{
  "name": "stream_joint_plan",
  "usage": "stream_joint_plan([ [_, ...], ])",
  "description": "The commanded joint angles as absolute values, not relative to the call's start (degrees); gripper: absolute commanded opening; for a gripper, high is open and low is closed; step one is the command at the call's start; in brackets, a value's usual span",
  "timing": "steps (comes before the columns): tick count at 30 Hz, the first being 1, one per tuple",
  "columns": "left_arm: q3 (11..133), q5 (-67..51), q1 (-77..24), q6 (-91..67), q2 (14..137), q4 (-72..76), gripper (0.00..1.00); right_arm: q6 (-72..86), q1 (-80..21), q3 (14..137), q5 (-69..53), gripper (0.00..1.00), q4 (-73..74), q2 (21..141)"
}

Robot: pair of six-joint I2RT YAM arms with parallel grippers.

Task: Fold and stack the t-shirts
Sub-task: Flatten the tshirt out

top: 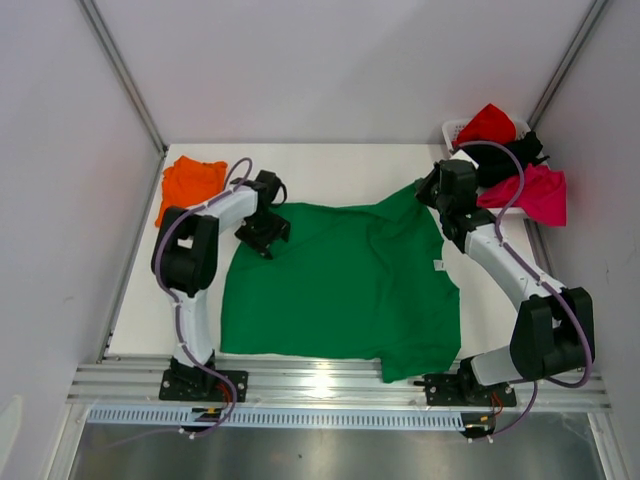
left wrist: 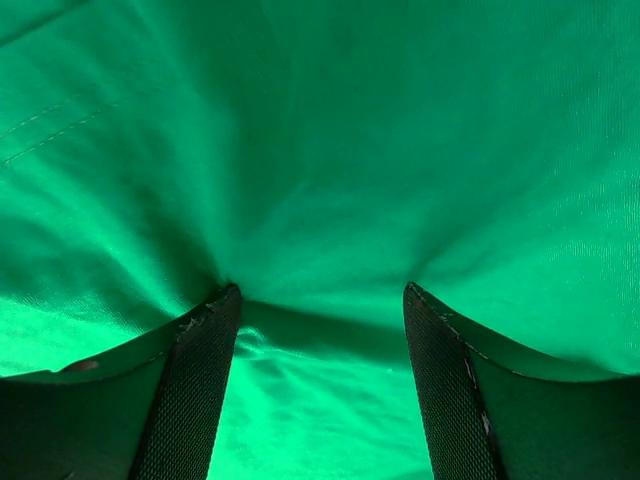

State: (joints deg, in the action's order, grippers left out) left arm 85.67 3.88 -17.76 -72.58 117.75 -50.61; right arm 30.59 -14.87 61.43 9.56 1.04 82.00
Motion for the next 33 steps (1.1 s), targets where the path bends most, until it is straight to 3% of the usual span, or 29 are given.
stream_joint_plan([
  [1, 80.4, 4.0, -17.8, -75.8, 115.8, -51.2, 0.70, 30.9, -14.6, 60.9, 9.5, 0.03, -0.4, 79.5],
  [9, 73.4, 3.3, -18.1, -76.8, 111.7, -48.1, 0.69, 31.4, -14.4, 59.7, 9.2, 0.03, -1.0, 78.2],
  [18, 75.3, 5.0, -19.1, -77.0, 110.4, -49.6, 0.69, 31.1, -14.2, 59.2, 9.3, 0.03, -0.7, 77.6],
  [28, 86.1, 11.2, -19.0, -70.5, 106.0, -42.5, 0.72, 30.8, -13.5, 57.9, 9.3, 0.03, -0.9, 77.3],
  [33, 95.2, 12.7, -18.6, -69.8, 109.3, -44.9, 0.73, 30.8, -13.0, 57.9, 9.1, 0.03, -0.9, 77.8],
])
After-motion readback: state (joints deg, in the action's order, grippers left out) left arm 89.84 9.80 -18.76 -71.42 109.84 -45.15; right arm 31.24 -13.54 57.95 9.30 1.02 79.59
